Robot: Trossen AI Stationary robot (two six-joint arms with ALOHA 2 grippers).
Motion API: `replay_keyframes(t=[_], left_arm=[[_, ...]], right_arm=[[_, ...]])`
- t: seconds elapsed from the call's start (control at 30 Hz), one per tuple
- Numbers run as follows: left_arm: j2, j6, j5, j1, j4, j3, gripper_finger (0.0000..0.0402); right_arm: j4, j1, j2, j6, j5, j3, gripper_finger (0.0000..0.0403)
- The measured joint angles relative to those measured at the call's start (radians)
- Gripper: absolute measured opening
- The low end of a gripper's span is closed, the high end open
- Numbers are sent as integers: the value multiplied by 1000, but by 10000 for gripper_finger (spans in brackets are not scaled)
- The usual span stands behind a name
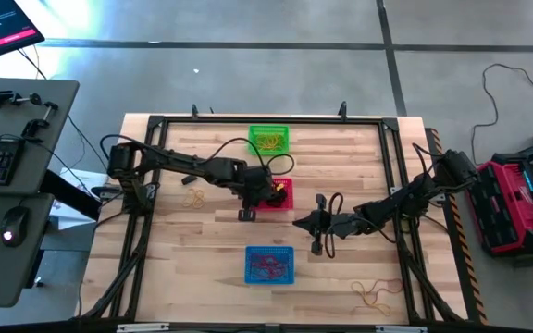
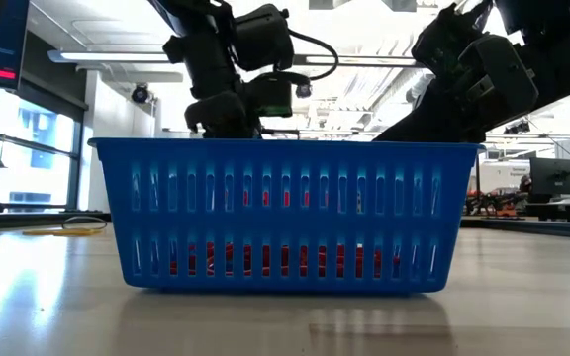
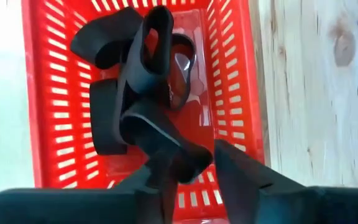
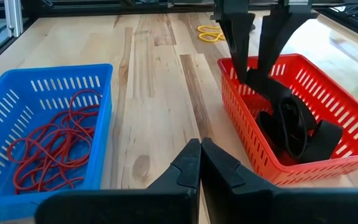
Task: Sort rubber bands into baskets
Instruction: Put the black rubber band into the red bin, then put the yellow rubber band into the green bin
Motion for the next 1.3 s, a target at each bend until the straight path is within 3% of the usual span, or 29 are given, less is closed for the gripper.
replay_keyframes(t=[0.2, 0.37, 0.57, 0.73, 0.97, 1.1, 1.2, 1.3], left_arm=[[0, 0, -1, 0, -13, 0, 129], [0, 6, -8, -1, -18, 0, 135], [-29, -48, -136, -37, -2, -2, 88], [-83, -28, -244, -109, 184, -69, 10], [-184, -64, -233, -166, 478, -233, 2], [-246, -87, -235, -199, 650, -330, 1], [-290, -105, -237, -221, 778, -402, 1], [-330, -116, -246, -249, 883, -465, 1]], right_arm=[[-1, 0, 0, 0, 0, 0, 0], [-2, 0, 0, 0, 0, 0, 0], [-6, 8, 0, 0, 1, 0, 0], [-14, 23, 0, -3, 2, 0, 0], [-15, 42, -2, 22, -4, 0, 0], [-41, 42, -30, 107, -82, 0, 1], [-187, 59, -53, 176, -110, 35, 11], [-442, 94, -57, 262, -117, 127, 30]])
